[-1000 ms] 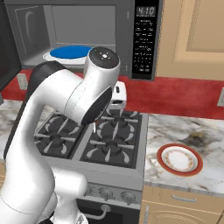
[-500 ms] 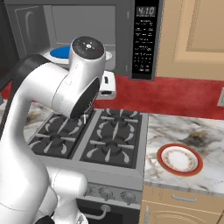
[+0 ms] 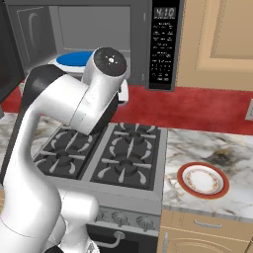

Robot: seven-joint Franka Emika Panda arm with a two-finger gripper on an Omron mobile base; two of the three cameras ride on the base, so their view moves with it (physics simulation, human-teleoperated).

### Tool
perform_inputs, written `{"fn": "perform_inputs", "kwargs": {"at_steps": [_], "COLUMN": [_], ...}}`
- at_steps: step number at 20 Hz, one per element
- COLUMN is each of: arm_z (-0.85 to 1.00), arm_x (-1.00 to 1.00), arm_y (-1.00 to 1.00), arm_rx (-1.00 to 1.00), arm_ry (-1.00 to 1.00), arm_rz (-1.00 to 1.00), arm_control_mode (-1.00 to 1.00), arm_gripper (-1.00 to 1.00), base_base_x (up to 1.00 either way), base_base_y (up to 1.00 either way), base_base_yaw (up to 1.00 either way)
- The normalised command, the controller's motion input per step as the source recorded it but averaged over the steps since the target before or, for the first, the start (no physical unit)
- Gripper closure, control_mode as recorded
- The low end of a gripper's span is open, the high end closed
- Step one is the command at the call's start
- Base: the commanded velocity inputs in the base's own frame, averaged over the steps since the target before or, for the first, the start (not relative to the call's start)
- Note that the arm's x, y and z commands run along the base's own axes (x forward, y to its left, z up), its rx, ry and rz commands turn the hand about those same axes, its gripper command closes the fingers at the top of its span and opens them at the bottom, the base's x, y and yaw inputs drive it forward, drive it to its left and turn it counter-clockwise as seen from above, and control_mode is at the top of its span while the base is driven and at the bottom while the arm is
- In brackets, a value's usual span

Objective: Pick the kebab skewer from the counter and place it in the microwave. Then turn on the microwave.

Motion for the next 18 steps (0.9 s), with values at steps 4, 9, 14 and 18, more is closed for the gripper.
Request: {"fn": "perform_inputs", "kwargs": {"at_steps": [4,9,14,18], "arm_z": [0.16,0.28,0.29,0.23], "arm_x": [0.2,0.11,0.03,0.14], "arm_y": [0.11,0.2,0.3,0.28], "arm_rx": [0.08,0.0,-0.05,-0.04], "arm_ry": [-0.13,-0.1,-0.12,-0.11], "arm_rz": [0.11,0.06,0.0,0.0], "arm_control_mode": [-1.0,-1.0,-1.0,-1.0], "arm_gripper": [1.0,1.0,1.0,1.0], "base_base_x": [0.0,0.0,0.0,0.0], "base_base_y": [0.0,0.0,0.0,0.0], "base_base_yaw": [0.0,0.0,0.0,0.0]}}
